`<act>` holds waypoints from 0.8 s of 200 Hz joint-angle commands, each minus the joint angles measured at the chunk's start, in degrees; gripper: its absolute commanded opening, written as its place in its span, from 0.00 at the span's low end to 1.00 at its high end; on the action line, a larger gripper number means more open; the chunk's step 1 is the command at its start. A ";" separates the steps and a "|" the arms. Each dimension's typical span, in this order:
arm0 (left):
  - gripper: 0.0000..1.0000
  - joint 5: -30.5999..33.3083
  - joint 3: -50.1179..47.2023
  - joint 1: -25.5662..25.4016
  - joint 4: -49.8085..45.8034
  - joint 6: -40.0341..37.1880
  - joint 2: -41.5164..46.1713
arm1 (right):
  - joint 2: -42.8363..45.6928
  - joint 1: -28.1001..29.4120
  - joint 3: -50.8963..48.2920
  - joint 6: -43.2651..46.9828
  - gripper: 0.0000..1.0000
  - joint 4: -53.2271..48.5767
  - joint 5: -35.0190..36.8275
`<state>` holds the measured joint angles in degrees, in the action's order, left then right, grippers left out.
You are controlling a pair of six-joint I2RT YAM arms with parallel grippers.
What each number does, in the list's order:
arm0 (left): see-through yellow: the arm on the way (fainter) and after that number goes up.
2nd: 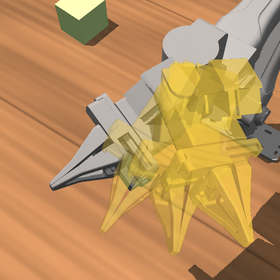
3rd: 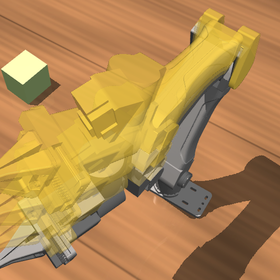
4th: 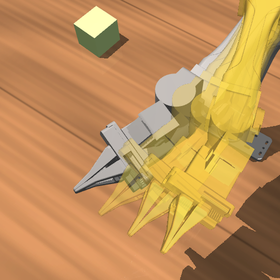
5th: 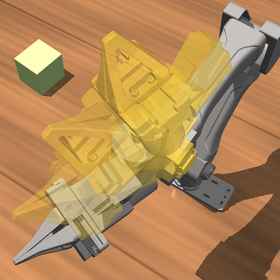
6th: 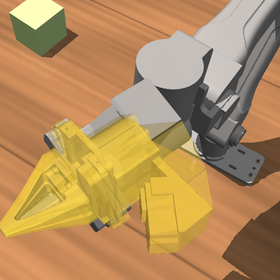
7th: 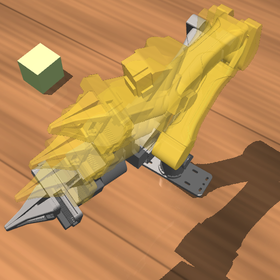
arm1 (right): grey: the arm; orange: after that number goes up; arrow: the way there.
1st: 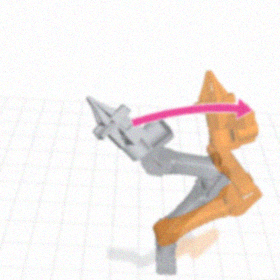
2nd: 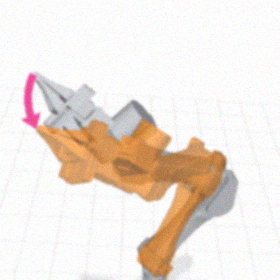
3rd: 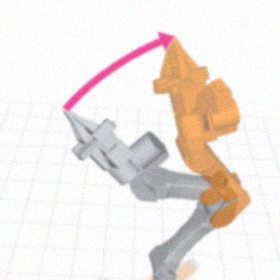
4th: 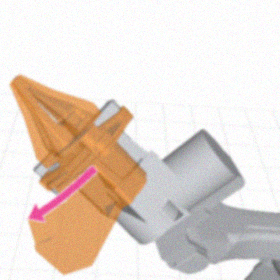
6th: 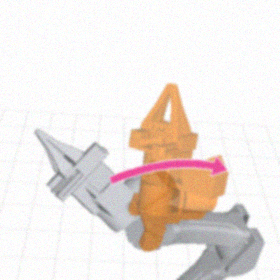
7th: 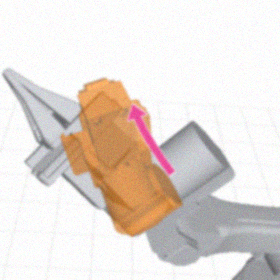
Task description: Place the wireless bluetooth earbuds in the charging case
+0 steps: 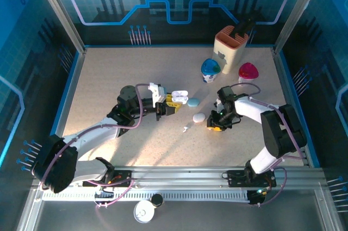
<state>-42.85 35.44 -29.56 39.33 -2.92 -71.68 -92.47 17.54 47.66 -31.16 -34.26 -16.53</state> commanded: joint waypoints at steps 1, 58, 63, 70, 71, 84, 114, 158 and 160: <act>0.15 -0.16 -0.98 0.34 2.15 0.65 -0.39 | -1.17 0.21 -0.70 -0.66 0.27 0.42 1.94; 0.15 -0.01 -1.42 0.33 2.41 0.64 -0.30 | 0.98 0.54 -1.05 -0.63 0.19 0.75 4.41; 0.15 0.09 -1.42 0.37 2.49 0.72 -0.30 | 1.62 0.76 -0.93 -0.37 0.19 0.94 4.47; 0.15 0.10 -1.45 0.34 2.56 0.71 -0.31 | 2.65 0.99 -0.73 -0.23 0.19 0.95 4.78; 0.15 0.12 -1.49 0.32 2.58 0.72 -0.31 | 2.73 1.04 -0.73 -0.18 0.19 0.95 4.81; 0.15 0.27 -1.60 0.33 2.79 0.71 -0.39 | 4.66 1.37 -0.38 0.46 0.18 1.08 5.63; 0.15 0.41 -1.86 0.40 3.95 1.15 -0.91 | 6.98 1.44 -0.55 0.54 0.21 1.30 8.18; 0.15 0.49 -2.21 0.46 4.76 1.51 -1.14 | 6.51 1.43 -0.81 -1.59 0.47 0.76 8.04; 0.15 0.49 -2.28 0.45 4.72 1.53 -1.11 | 6.64 1.44 -0.79 -1.66 0.48 0.79 8.15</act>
<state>-42.63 34.20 -29.50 41.15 -1.80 -72.42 -86.24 18.41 47.55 -31.66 -32.80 -9.61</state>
